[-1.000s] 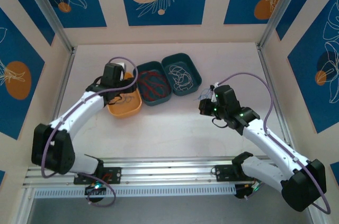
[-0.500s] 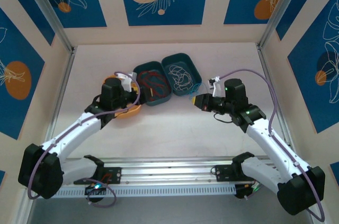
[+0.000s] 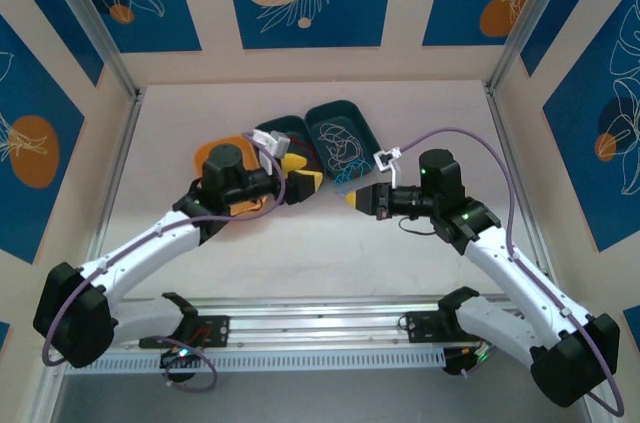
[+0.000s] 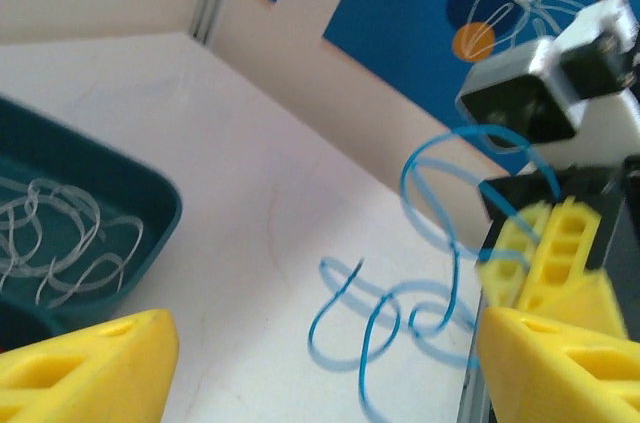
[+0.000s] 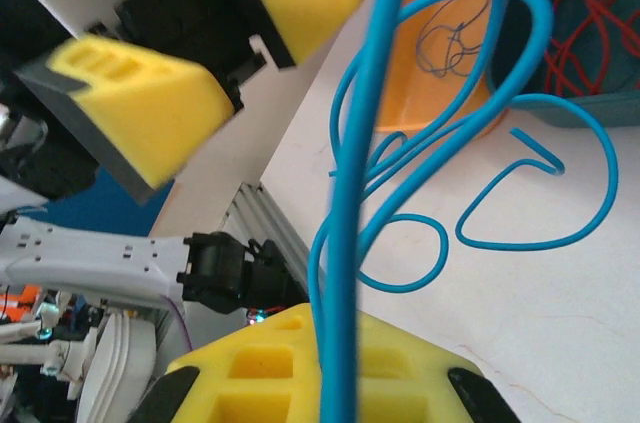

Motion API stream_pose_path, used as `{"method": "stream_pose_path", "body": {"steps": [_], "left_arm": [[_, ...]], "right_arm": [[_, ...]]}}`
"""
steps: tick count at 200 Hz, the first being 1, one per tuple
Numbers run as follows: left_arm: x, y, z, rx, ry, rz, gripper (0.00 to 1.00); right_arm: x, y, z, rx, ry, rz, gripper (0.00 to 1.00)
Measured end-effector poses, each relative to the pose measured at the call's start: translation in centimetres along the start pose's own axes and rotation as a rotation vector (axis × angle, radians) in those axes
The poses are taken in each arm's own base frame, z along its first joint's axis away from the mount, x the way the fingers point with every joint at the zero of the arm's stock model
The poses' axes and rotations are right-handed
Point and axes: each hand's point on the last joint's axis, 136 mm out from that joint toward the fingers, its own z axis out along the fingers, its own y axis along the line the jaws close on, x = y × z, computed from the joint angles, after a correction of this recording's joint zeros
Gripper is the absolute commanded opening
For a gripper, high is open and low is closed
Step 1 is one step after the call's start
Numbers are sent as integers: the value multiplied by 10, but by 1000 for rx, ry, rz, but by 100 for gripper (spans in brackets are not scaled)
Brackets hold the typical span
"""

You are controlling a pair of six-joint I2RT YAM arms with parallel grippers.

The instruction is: Untangle the cables

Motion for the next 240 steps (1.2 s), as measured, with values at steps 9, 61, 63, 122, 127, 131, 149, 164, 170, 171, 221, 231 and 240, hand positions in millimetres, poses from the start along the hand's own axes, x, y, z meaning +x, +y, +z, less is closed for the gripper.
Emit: {"method": "stream_pose_path", "body": {"steps": [9, 61, 63, 122, 127, 131, 149, 164, 170, 171, 221, 231, 240], "left_arm": [[-6, -6, 3, 20, -3, 18, 71], [2, -21, 16, 91, 78, 77, 66], [3, -21, 17, 92, 82, 75, 66], [18, -24, 28, 134, 150, 63, 44], [18, -24, 29, 136, 150, 66, 40], [19, -24, 29, 138, 153, 56, 36], [19, -26, 31, 152, 150, 47, 22], [18, -28, 31, 159, 146, 48, 19], [18, -28, 32, 160, 145, 50, 17], [18, -28, 32, 160, 145, 50, 17], [16, -30, 31, 161, 139, 58, 0], [14, -30, 29, 153, 130, 65, 0], [11, -31, 26, 142, 117, 72, 0]], "right_arm": [[1, 2, 2, -6, 10, -12, 0], [2, 13, 10, -29, 43, -57, 0], [2, 13, 10, -29, 44, -56, 0], [7, 13, 18, -34, 78, -67, 0], [8, 13, 19, -34, 82, -67, 0], [8, 13, 20, -34, 84, -67, 0], [10, 11, 21, -31, 90, -68, 0], [10, 10, 21, -26, 89, -67, 0], [10, 10, 21, -26, 89, -67, 0], [10, 10, 21, -26, 88, -68, 0], [7, 1, 21, 24, 72, -67, 4], [6, -2, 20, 36, 66, -63, 11], [5, -5, 20, 51, 59, -60, 13]]}}
